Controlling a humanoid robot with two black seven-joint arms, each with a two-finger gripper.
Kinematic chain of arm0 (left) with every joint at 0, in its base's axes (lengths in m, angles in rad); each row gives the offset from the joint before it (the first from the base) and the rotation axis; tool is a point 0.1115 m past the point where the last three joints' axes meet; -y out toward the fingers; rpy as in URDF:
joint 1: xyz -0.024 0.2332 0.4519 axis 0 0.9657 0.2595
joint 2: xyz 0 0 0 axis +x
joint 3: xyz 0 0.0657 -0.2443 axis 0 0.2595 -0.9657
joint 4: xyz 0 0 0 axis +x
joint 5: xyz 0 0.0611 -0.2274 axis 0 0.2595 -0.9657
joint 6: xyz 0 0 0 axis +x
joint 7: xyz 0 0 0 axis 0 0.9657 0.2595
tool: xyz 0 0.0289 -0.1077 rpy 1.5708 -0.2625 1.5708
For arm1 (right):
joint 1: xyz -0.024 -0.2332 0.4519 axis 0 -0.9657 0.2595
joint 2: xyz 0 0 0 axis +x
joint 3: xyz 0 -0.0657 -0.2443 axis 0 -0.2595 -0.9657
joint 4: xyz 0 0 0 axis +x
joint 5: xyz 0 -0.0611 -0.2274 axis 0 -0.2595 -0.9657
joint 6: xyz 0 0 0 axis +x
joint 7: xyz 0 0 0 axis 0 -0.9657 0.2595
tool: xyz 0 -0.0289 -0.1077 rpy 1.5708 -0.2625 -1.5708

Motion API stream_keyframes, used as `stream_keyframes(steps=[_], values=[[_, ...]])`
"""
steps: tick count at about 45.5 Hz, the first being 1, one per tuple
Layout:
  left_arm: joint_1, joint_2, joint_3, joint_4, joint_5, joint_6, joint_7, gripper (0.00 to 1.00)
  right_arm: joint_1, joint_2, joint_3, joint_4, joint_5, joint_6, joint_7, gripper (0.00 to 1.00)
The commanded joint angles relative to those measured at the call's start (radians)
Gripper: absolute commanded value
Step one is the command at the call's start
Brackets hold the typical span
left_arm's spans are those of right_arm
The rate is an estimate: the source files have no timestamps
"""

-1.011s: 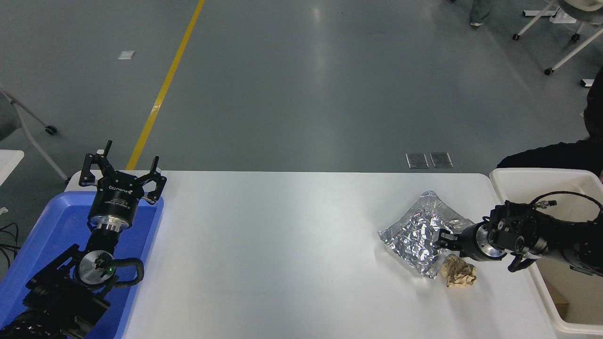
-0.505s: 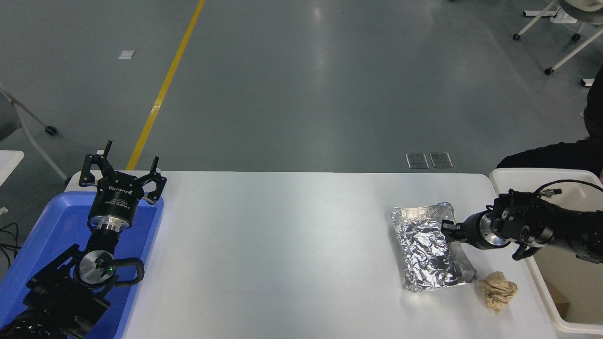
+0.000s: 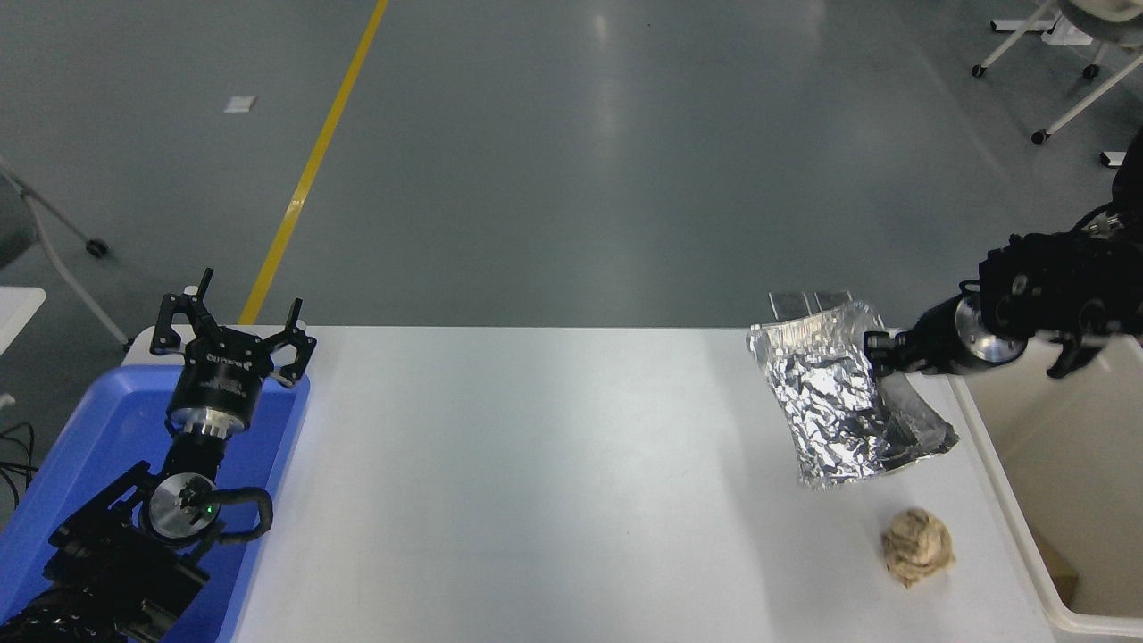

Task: Pick up foil plate and place in dustbin

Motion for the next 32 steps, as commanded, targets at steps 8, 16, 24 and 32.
stream_keyframes(steps=[8, 16, 24, 32], values=[[0.0, 0.0, 0.002, 0.0, 0.0, 0.0, 0.0, 1.0, 0.385, -0.008, -0.082, 0.14, -0.002, 0.203, 0.008, 0.0], [0.0, 0.0, 0.002, 0.0, 0.0, 0.0, 0.0, 1.0, 0.428, -0.003, -0.105, 0.155, -0.005, 0.22, 0.008, 0.0], [0.0, 0.0, 0.0, 0.0, 0.0, 0.0, 0.0, 1.0, 0.44, -0.002, -0.113, 0.156, -0.007, 0.229, 0.008, 0.0], [0.0, 0.0, 0.002, 0.0, 0.0, 0.0, 0.0, 1.0, 0.433, -0.02, -0.122, 0.152, -0.026, 0.235, 0.008, 0.0]])
